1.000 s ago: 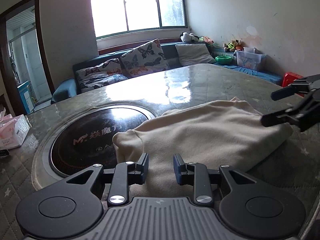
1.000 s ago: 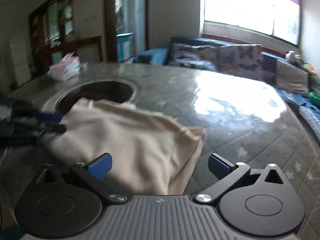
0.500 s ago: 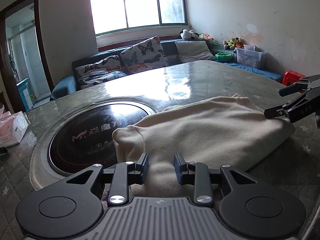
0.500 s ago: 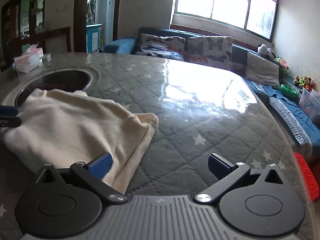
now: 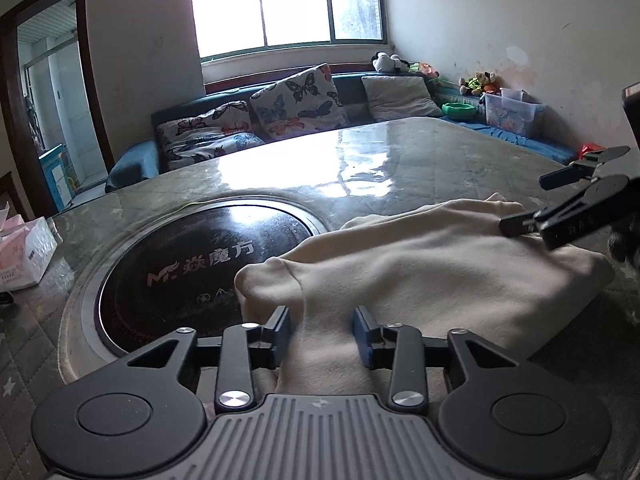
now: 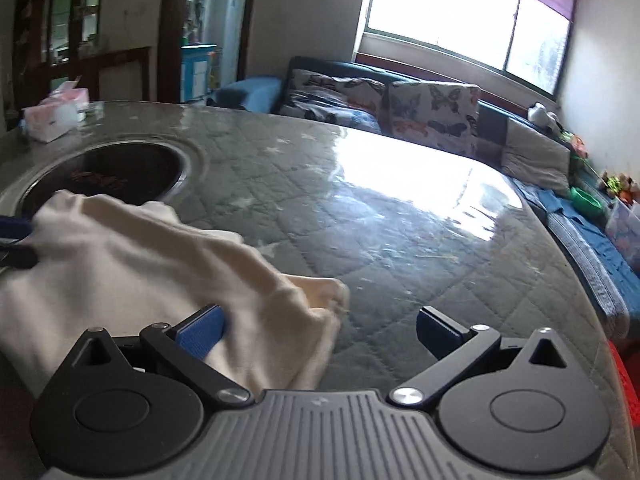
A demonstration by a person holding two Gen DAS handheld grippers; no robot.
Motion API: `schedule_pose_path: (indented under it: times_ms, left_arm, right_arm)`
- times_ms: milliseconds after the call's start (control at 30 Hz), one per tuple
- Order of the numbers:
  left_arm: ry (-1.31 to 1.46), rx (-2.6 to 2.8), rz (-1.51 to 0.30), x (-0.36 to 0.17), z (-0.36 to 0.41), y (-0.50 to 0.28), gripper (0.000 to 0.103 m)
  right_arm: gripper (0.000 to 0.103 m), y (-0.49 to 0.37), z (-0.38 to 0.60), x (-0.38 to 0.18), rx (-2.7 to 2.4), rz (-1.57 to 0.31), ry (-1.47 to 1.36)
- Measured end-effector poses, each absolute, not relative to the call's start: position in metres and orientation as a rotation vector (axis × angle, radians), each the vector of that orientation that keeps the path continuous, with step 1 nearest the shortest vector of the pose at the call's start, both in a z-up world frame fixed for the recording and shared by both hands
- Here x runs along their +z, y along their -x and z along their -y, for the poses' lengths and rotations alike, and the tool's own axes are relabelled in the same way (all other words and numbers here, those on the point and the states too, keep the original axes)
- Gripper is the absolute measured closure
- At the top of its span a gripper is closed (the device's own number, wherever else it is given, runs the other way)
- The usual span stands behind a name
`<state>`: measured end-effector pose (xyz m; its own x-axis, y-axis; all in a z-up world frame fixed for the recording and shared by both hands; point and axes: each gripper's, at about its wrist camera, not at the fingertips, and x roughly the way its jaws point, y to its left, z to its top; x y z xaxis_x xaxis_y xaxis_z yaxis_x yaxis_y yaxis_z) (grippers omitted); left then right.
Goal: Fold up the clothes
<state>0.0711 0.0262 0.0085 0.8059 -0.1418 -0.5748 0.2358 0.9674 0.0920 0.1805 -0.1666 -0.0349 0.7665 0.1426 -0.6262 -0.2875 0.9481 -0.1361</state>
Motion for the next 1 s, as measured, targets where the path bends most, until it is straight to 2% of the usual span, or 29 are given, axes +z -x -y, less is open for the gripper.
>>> schedule_pose_path:
  times_ms: [567, 800, 1000]
  left_arm:
    - [-0.139, -0.138, -0.591, 0.020, -0.034, -0.104, 0.063]
    - [-0.139, -0.057, -0.647, 0.003, -0.048, -0.124, 0.063]
    - [-0.081, -0.051, -0.647, 0.007, -0.061, -0.115, 0.059]
  right_arm:
    - [0.000, -0.216, 0.152, -0.026, 0.235, -0.650, 0.249]
    - [0.000, -0.236, 0.125, -0.036, 0.255, -0.680, 0.320]
    - [0.000, -0.225, 0.123, -0.024, 0.295, -0.655, 0.322]
